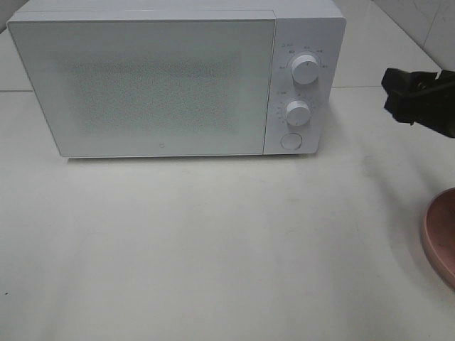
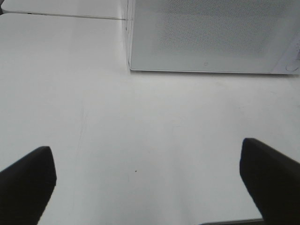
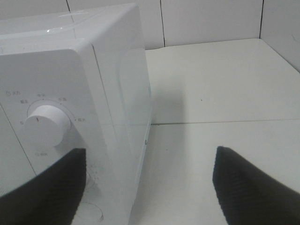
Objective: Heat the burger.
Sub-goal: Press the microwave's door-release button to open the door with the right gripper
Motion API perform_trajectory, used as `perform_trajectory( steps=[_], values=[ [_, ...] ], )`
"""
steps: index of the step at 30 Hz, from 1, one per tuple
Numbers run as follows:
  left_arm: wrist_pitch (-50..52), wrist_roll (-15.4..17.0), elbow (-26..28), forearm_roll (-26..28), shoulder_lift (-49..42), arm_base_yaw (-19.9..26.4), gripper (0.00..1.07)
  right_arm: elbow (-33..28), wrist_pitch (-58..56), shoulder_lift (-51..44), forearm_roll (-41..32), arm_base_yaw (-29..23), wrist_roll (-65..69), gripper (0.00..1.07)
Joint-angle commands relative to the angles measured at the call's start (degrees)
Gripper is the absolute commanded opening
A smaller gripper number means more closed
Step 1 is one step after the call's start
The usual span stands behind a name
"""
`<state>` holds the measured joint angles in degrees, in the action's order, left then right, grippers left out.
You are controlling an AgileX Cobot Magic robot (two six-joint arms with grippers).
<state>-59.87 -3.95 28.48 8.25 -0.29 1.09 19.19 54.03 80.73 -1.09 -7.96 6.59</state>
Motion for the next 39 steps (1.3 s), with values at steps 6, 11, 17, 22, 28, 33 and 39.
perform_trajectory(
  steps=[6,11,17,22,28,33,39],
  values=[
    [0.5,-0.2,-0.1,0.2,-1.4,-0.3,1.0,-3.1,13.3,7.3,-15.5,-10.1,-10.5,0.74],
    [0.5,-0.2,-0.1,0.2,-1.4,-0.3,1.0,-3.1,17.7,10.8,-24.6,-18.0,-15.1,0.74],
    [0.5,-0.2,-0.1,0.2,-1.4,-0.3,1.0,-3.0,20.9,14.2,-34.0,-25.7,-17.0,0.74],
    [0.5,-0.2,-0.1,0.2,-1.4,-0.3,1.0,-2.3,22.5,17.0,-39.0,-30.5,-17.0,0.74],
    [0.5,-0.2,-0.1,0.2,-1.4,-0.3,1.0,-0.7,23.2,18.7,-41.0,-32.9,-17.0,0.74],
    [0.5,-0.2,-0.1,0.2,-1.4,-0.3,1.0,-0.6,23.2,18.7,-41.3,-32.9,-17.0,0.74],
    [0.5,-0.2,-0.1,0.2,-1.4,-0.3,1.0,-0.6,23.1,18.7,-41.1,-32.9,-16.6,0.74]
  ],
)
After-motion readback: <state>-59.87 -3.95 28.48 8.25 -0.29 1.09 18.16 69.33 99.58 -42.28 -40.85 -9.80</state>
